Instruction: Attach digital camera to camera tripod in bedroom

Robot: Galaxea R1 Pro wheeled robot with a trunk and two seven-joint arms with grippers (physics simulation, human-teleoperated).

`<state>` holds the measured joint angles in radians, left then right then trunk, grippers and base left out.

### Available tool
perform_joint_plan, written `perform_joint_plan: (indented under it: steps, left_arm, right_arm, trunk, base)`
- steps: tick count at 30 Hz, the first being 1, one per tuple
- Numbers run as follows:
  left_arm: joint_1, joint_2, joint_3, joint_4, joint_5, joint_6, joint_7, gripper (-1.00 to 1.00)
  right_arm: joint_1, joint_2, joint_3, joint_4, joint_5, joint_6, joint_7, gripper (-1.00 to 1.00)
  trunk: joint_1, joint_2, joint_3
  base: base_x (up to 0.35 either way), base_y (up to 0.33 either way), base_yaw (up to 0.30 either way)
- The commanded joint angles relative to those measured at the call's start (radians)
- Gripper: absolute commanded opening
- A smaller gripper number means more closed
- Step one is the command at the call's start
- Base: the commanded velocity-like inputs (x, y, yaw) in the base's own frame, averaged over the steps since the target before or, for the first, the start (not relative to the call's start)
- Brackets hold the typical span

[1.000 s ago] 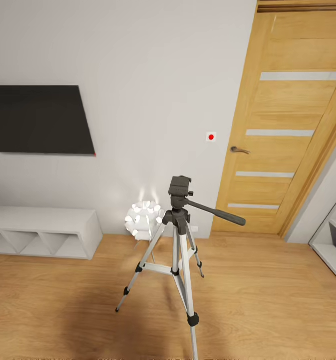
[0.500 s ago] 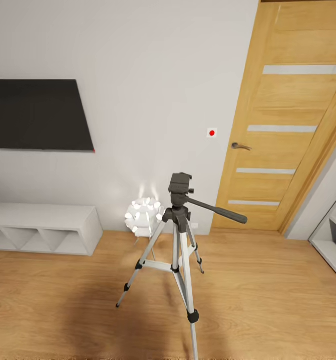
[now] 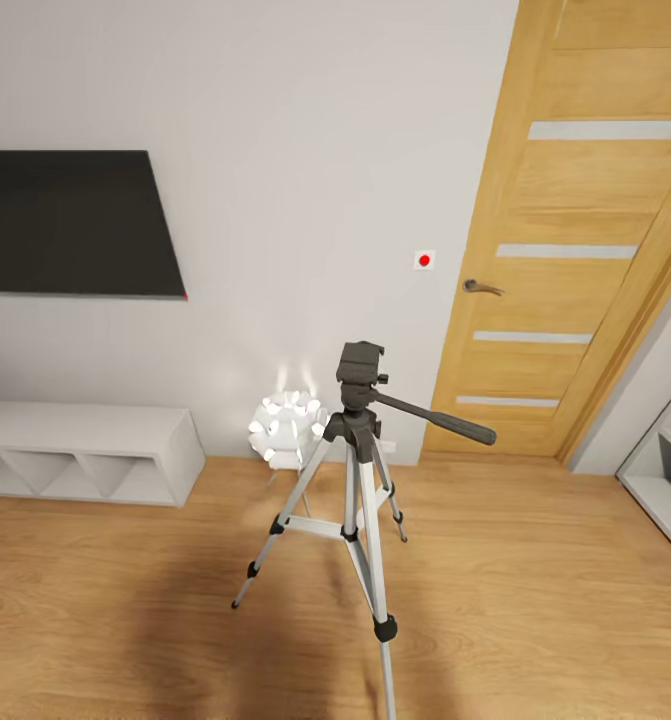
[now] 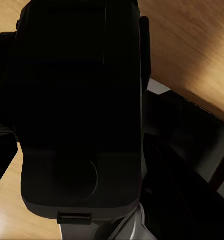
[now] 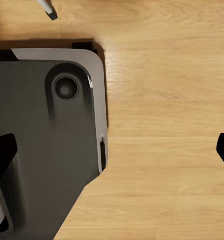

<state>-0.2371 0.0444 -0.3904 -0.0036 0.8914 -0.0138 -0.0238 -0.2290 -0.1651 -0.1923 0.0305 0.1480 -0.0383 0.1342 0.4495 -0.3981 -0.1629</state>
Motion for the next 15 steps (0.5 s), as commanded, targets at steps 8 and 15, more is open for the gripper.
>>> perform_joint_plan:
  steps: [8, 15]
  left_arm:
    - [-0.001, 0.0, -0.008, 0.001, 0.008, -0.001, -0.002, -1.0]
    - [-0.001, 0.0, -0.008, 0.001, 0.008, -0.001, -0.002, -1.0]
  right_arm:
    - [-0.002, -0.001, -0.009, 0.003, 0.011, -0.005, 0.003, 1.0]
    - [-0.002, 0.0, -0.009, 0.003, 0.009, -0.003, 0.004, 1.0]
  trunk:
    - [0.001, -0.002, -0.003]
    - [0.001, -0.002, -0.003]
  base:
    - [0.0, 0.0, 0.0]
    - [0.0, 0.0, 0.0]
